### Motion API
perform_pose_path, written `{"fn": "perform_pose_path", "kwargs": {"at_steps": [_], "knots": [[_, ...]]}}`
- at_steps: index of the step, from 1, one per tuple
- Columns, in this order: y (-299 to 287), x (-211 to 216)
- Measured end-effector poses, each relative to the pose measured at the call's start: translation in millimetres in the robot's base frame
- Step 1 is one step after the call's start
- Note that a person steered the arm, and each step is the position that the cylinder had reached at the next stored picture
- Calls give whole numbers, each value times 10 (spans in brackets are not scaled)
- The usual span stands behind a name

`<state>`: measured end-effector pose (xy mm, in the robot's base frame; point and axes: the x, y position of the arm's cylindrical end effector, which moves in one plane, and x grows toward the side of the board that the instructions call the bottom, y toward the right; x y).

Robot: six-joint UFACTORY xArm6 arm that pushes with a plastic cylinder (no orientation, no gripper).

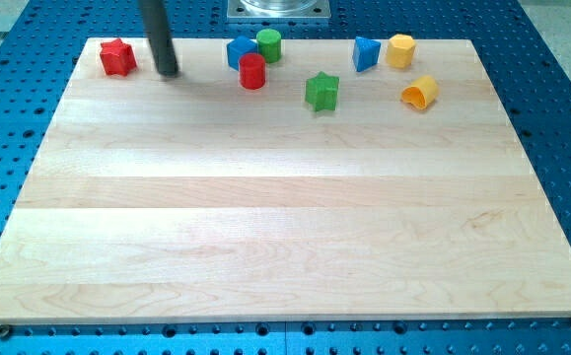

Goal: Make a group of blocks with blue blocks green blocks and green circle

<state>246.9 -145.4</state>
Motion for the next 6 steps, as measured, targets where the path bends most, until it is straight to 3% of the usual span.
{"fn": "perform_pose_path", "kwargs": {"at_steps": [1,3,4,6], "knots": [[500,-537],[1375,-539],[1953,-457],[1940,149]]}}
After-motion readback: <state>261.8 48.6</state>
